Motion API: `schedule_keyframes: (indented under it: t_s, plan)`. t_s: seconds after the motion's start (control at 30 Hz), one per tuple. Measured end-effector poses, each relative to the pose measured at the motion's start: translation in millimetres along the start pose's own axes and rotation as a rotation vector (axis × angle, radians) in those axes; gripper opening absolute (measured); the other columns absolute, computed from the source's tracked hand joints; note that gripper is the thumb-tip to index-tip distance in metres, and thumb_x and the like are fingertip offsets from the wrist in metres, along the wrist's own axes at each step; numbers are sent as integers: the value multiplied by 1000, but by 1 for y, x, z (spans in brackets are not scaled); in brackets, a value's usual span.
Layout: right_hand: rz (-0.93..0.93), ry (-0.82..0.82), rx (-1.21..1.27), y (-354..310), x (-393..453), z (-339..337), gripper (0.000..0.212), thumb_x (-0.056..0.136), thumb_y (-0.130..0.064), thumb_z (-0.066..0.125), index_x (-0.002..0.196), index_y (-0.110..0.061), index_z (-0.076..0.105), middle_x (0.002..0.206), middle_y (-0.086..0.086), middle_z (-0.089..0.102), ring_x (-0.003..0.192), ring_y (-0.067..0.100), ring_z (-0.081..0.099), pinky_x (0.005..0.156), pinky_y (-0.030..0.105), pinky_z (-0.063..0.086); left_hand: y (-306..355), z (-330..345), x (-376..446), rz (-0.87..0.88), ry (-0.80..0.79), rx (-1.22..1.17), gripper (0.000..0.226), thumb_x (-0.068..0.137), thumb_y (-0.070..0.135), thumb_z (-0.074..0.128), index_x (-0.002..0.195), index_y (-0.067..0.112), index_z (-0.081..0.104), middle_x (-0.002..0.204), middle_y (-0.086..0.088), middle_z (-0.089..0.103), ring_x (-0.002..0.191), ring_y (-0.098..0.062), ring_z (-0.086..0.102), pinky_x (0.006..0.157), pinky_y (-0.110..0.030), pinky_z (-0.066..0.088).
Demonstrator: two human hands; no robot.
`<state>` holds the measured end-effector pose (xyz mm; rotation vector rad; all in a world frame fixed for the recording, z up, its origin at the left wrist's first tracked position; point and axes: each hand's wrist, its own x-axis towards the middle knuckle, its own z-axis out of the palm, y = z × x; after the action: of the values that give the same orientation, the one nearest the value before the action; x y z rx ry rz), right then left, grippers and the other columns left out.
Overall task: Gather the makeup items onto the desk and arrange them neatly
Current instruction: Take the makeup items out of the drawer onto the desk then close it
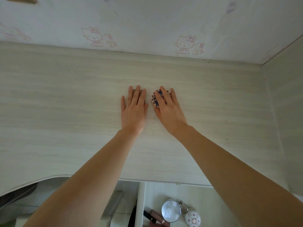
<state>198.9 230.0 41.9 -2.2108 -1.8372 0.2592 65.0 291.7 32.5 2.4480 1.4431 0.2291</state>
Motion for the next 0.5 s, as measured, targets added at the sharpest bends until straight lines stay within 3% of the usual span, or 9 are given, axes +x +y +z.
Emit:
schedule_keyframes:
  t_s: [0.17,0.5]
  plan:
    - [35,-36,22,-7,-7,-13,65,97,-24,51,152,-15,17,161,7,5,146,40,-3,116,54,11,0,-7,-5,3,-20,-14,51,104,33,23,153,24,11,162,3,0,147,-17,-12,119,-42,-2]
    - [54,-9,-7,-19,-99,-22,62,93,-20,56,146,-1,29,155,17,25,146,35,15,117,46,24,13,-12,-84,144,70,-117,50,98,21,42,147,11,34,155,-7,31,147,-24,16,118,-44,22]
